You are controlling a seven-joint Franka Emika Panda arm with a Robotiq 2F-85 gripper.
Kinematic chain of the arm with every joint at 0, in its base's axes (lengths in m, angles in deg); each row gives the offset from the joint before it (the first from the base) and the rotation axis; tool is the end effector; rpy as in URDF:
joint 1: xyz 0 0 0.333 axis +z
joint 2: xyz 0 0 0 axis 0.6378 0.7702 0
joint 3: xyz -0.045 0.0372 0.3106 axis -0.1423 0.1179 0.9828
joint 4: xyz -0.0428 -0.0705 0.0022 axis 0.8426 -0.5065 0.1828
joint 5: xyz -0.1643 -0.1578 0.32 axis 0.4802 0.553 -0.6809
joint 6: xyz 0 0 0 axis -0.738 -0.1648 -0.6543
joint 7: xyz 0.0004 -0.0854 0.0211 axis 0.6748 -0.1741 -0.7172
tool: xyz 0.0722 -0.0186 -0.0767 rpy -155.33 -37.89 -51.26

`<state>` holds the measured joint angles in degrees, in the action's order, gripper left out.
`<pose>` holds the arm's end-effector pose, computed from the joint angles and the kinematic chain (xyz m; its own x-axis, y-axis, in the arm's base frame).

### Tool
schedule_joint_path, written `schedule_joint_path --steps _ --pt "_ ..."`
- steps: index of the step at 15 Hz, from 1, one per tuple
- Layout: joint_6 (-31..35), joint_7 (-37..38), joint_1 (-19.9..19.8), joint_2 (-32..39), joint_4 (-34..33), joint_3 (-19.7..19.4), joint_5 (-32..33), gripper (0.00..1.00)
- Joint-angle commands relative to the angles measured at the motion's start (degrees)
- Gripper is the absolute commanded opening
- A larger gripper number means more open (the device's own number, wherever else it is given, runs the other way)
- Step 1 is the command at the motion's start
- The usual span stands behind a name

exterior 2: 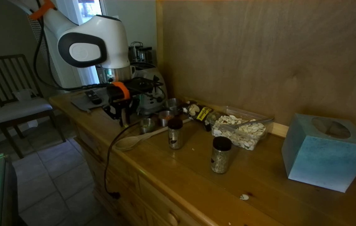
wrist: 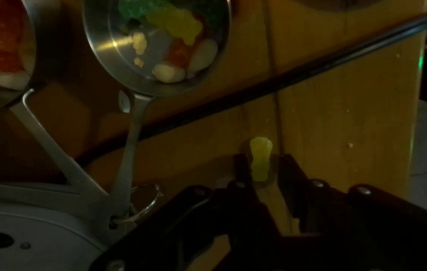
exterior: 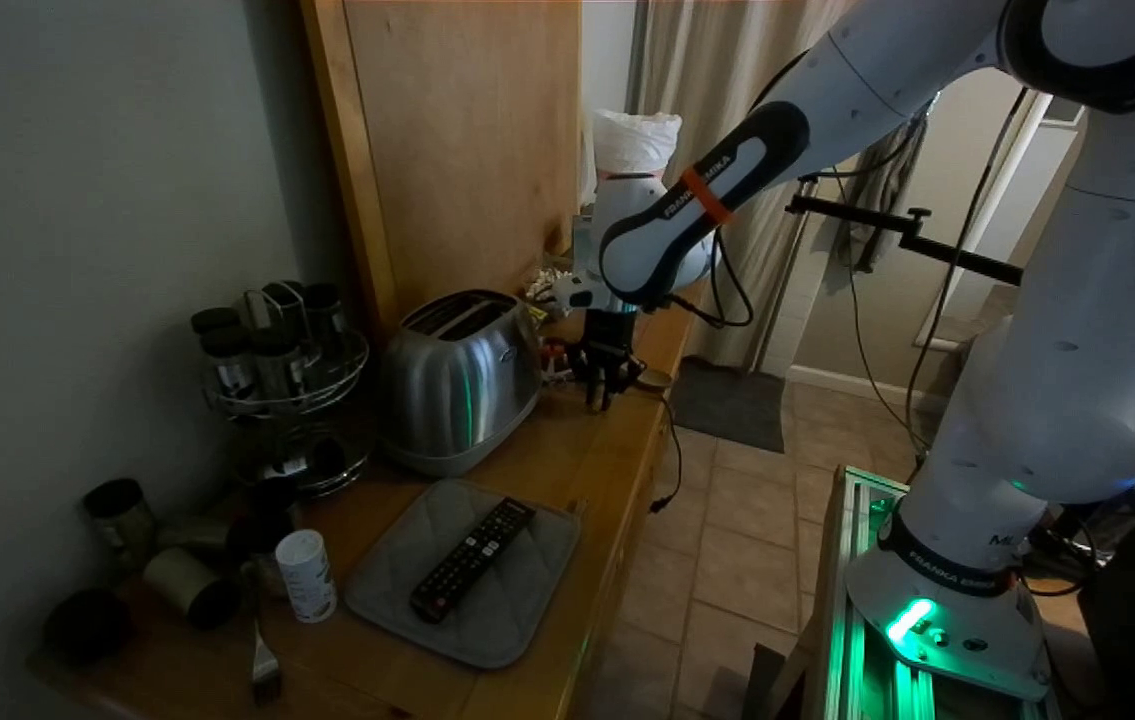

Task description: Put the yellow thing into the metal cup

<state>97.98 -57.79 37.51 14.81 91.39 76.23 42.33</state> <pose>0.4826 -0.0636 0.2751 0.0549 0.9964 0.0638 0.9985 -0.0544 -0.0103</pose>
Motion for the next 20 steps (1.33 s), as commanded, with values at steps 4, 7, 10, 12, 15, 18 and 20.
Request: schedule_joint_path --steps 4,7,10,12,15,18,20 --pt "0.53 -0.58 -1.25 1.55 -1.16 1.15 1.02 0.32" --pt "0.57 -0.62 -1.24 1.79 -1.25 1.22 1.17 0.28" --pt "0.61 -0.58 -1.22 1.9 -1.37 1.27 1.24 0.3" --pt "0.69 -0.46 -1.19 2.01 -1.42 1.33 1.48 0.25" --pt "0.63 -0.49 -1.2 2.03 -1.47 1.45 1.49 0.17" --pt "0.64 -0.24 -1.18 2.1 -1.5 1.48 1.92 0.19" --pt "0.59 -0.25 -1.19 2.03 -1.47 1.51 1.98 0.15"
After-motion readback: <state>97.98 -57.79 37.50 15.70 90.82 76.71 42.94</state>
